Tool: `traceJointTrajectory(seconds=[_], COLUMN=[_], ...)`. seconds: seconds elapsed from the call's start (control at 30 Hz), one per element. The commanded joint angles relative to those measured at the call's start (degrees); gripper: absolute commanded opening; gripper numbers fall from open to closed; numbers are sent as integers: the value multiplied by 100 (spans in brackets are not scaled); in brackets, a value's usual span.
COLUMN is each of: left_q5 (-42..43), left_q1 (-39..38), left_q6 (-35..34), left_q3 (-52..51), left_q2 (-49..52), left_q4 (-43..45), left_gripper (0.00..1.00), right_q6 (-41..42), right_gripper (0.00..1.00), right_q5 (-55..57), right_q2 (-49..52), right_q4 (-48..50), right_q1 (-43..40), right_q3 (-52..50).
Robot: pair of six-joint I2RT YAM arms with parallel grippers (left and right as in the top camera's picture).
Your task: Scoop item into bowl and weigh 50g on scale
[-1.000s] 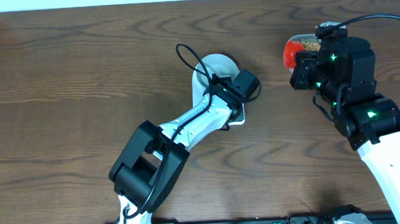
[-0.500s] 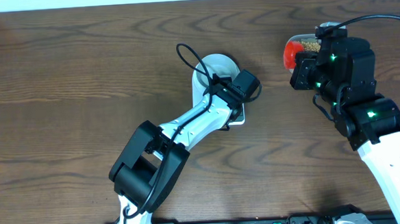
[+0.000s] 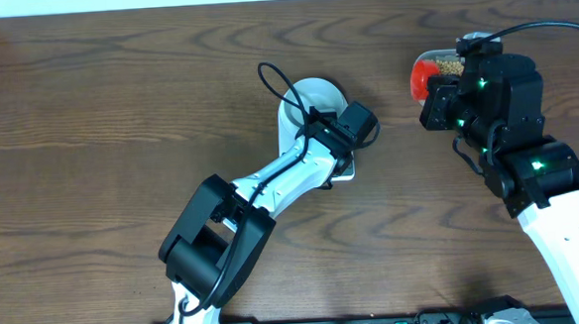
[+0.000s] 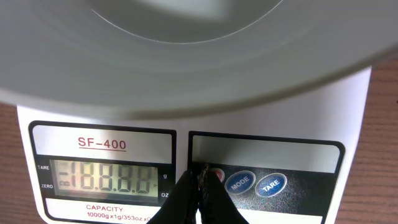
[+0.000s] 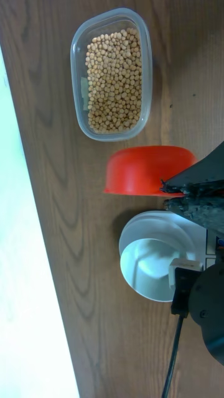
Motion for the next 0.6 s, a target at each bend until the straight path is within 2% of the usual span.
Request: traceJointTrajectory(seconds=[0.0,0.57], left_q5=[-96,-96], left_q1=[31,31], left_q6=[125,140], left_q3=[-52,-26], left_q2=[343,249], left_q4=[-2,-92], left_gripper=[7,7], right_q6=[-66,-90], right_gripper=[1,1], right_q5=[7,136], right_q2=[2,2], right_q4=[-15,-33], right_q1=[-42,-42], right_q3=[144,144])
